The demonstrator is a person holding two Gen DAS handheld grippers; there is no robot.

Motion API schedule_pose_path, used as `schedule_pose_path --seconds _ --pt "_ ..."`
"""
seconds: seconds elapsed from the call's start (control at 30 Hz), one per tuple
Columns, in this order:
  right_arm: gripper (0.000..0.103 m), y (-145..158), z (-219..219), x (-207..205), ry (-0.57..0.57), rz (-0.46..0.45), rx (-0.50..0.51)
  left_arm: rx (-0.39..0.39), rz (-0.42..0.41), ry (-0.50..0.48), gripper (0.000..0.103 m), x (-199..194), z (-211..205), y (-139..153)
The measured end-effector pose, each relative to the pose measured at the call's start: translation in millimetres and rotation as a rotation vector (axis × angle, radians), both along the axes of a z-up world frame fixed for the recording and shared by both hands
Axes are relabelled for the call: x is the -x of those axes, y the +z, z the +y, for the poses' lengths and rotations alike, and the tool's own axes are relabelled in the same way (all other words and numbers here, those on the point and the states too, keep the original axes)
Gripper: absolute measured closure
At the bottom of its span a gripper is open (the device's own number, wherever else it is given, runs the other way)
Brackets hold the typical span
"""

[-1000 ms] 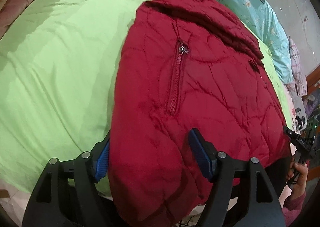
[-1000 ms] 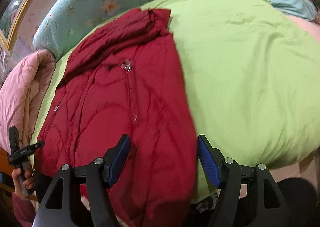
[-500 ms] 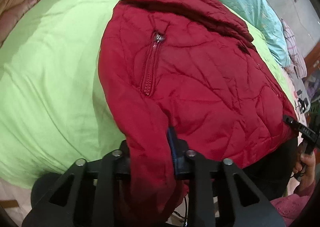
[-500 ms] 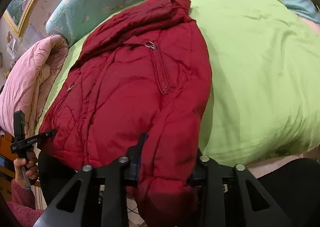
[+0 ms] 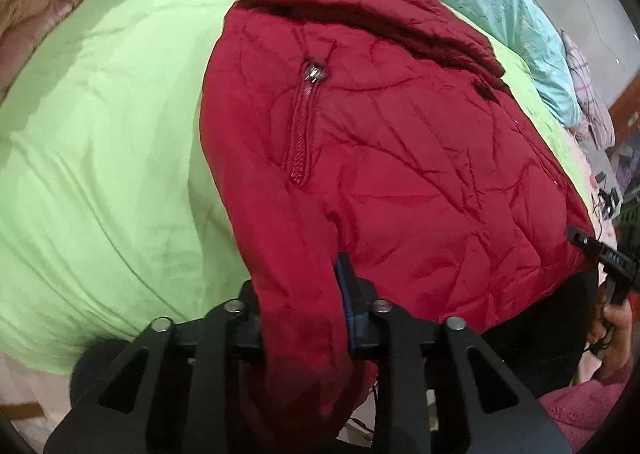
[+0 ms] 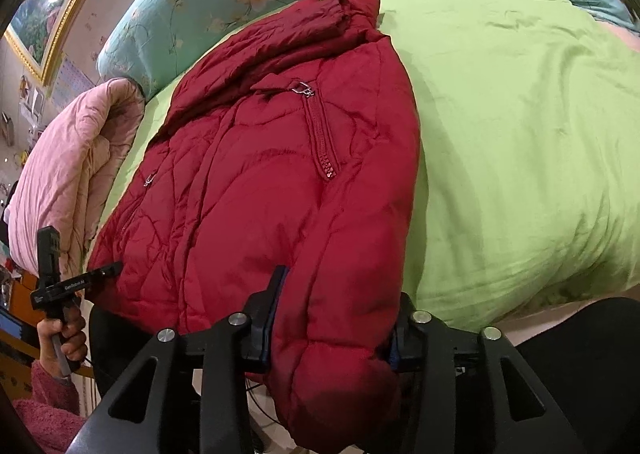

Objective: Fold large clothes

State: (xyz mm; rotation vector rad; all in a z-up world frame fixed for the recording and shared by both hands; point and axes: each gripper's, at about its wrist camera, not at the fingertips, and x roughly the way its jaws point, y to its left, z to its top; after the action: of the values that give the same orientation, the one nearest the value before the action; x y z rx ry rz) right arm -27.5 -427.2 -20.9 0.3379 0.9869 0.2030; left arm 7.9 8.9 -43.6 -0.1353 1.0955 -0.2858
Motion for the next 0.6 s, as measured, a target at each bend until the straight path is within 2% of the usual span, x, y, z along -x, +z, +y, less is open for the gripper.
schedule_pose_path --seconds 0.1,0.2,0.5,0.6 --pt "0.079 6 2 -1 0.011 -0.019 -0.006 -0.005 -0.046 -0.009 0.088 0 -2 12" --pt "0.082 19 6 0 0.026 -0.063 0.003 0.002 -0.094 -0.017 0.090 3 -5 26" --pt "0.084 68 10 0 0.054 -0.241 -0.044 0.061 -0.202 0.010 0.090 -5 0 66" --pt "0.084 77 9 -5 0.058 -0.273 -0.042 0.075 -0.232 0.017 0.090 -9 1 76"
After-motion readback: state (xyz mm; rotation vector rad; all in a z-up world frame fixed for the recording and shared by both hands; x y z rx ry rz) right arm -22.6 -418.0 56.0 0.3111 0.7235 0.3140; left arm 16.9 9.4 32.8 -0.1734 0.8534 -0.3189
